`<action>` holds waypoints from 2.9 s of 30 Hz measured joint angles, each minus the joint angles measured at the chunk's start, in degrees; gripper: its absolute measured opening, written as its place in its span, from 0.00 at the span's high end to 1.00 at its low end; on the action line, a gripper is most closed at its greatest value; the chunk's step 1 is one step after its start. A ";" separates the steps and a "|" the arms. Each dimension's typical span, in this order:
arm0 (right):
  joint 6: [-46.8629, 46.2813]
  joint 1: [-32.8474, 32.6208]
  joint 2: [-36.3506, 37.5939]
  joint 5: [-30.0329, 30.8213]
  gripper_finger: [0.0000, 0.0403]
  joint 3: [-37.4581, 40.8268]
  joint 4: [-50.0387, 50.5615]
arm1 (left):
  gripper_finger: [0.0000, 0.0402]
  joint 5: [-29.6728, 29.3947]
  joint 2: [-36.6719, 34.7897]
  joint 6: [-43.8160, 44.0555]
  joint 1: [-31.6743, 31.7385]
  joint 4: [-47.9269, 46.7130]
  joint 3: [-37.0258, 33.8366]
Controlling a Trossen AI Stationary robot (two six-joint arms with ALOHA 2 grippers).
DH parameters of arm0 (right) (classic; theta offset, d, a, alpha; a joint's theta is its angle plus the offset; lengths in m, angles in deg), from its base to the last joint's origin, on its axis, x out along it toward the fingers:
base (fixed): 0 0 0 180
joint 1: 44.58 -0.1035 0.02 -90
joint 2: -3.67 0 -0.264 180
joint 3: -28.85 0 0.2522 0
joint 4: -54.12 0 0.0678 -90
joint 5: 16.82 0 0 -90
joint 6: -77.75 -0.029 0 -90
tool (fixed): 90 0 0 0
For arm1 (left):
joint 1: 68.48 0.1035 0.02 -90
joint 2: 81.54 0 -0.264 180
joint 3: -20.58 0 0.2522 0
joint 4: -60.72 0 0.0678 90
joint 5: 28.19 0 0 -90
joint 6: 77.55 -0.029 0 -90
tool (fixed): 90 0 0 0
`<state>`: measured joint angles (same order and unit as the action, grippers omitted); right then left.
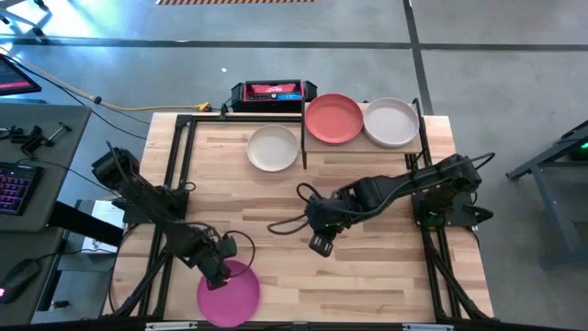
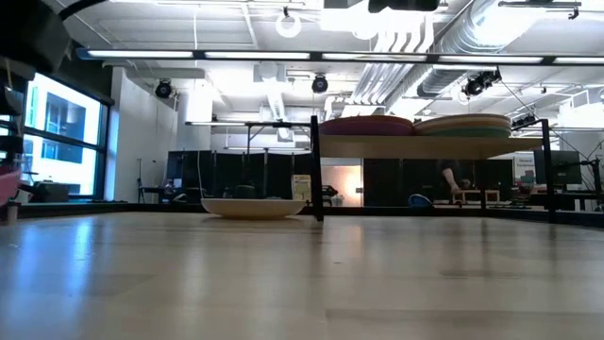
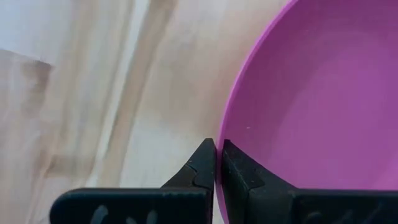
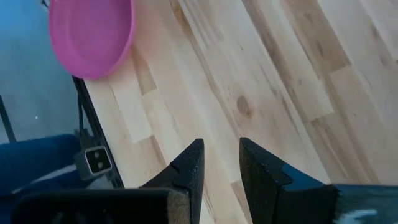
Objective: Place and stack plates onto a shelf
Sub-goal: Stack the pink plate on top of the orange plate on the shelf
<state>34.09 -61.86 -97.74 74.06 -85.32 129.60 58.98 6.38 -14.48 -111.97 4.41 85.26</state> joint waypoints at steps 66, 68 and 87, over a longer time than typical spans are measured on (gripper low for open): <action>-10.33 -1.88 -7.41 6.59 0.68 0.02 -7.49 | 1.00 -19.17 -6.33 0.52 15.87 7.26 6.36; -10.33 -1.88 -7.34 5.77 0.68 0.00 -7.57 | 1.00 -19.11 -6.33 0.46 15.87 7.22 6.36; -10.44 -1.88 -7.21 4.72 0.68 -0.02 -5.12 | 1.00 -19.26 -6.33 -0.38 15.82 8.35 6.36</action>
<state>23.65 -63.74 -104.95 78.78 -85.34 124.48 39.72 0.04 -14.85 -96.14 12.77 91.62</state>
